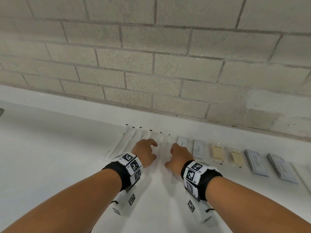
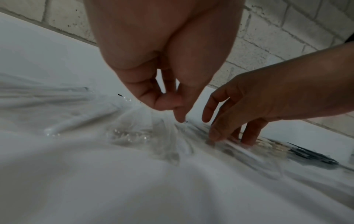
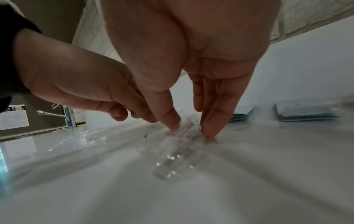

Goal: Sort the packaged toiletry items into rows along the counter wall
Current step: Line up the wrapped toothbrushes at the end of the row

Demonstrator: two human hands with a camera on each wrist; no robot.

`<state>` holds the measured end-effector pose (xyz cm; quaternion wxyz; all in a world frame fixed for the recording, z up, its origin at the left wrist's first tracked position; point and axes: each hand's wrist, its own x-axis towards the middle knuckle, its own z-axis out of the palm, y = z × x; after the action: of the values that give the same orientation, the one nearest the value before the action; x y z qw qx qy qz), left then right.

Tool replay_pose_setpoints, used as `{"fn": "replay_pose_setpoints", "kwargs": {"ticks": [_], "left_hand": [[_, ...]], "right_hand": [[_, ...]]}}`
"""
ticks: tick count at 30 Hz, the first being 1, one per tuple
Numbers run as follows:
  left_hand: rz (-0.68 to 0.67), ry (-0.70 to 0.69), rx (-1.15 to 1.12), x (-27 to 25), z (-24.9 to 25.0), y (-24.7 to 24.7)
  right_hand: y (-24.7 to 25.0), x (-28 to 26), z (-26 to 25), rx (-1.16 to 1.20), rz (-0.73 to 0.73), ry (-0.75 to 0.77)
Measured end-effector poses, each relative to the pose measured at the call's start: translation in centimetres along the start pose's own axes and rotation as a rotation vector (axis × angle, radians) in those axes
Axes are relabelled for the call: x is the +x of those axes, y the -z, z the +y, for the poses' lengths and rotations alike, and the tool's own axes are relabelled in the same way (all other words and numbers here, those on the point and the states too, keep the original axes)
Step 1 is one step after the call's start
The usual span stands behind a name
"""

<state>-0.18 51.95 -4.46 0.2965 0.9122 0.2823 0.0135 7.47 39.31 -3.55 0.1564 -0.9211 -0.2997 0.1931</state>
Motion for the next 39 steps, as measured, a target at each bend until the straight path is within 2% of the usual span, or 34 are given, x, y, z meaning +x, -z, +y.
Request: {"fn": "replay_pose_setpoints", "kwargs": {"ticks": [4,8,10,12,16,20,25,28,33,39], "left_hand": [[-0.138,-0.016,0.061,-0.1,0.4,0.1],[-0.149,-0.001,0.072,0.3,0.2,0.1],[-0.163,-0.007,0.091,0.4,0.2,0.1],[-0.165,-0.014,0.114,0.5,0.2,0.3],[-0.128,-0.053,0.161,0.5,-0.2,0.6],[-0.052,-0.117,0.14,0.2,-0.6,1.0],[-0.145,-0.189,0.32,-0.1,-1.4,0.7],[-0.178,-0.157,0.379,-0.1,-2.0,0.6],[-0.16,-0.131,0.352,0.2,-2.4,0.4],[-0.182,-0.068,0.354,0.8,-2.6,0.3]], "right_hand": [[0.1,0.4,-0.4,0.165,0.053,-0.03],[0.0,0.8,-0.4,0.313,0.055,-0.086],[-0.1,0.8,-0.1,0.275,0.016,-0.087],[-0.1,0.7,0.3,0.137,-0.022,-0.067],[0.3,0.4,0.8,-0.034,-0.006,-0.02],[0.1,0.3,0.9,-0.078,-0.058,0.148],[-0.6,0.1,0.4,-0.253,-0.199,0.208],[-0.8,0.0,0.3,-0.243,-0.186,0.212],[-0.8,0.3,0.2,-0.195,-0.166,0.204],[-0.8,0.7,-0.4,-0.041,-0.033,0.092]]}}
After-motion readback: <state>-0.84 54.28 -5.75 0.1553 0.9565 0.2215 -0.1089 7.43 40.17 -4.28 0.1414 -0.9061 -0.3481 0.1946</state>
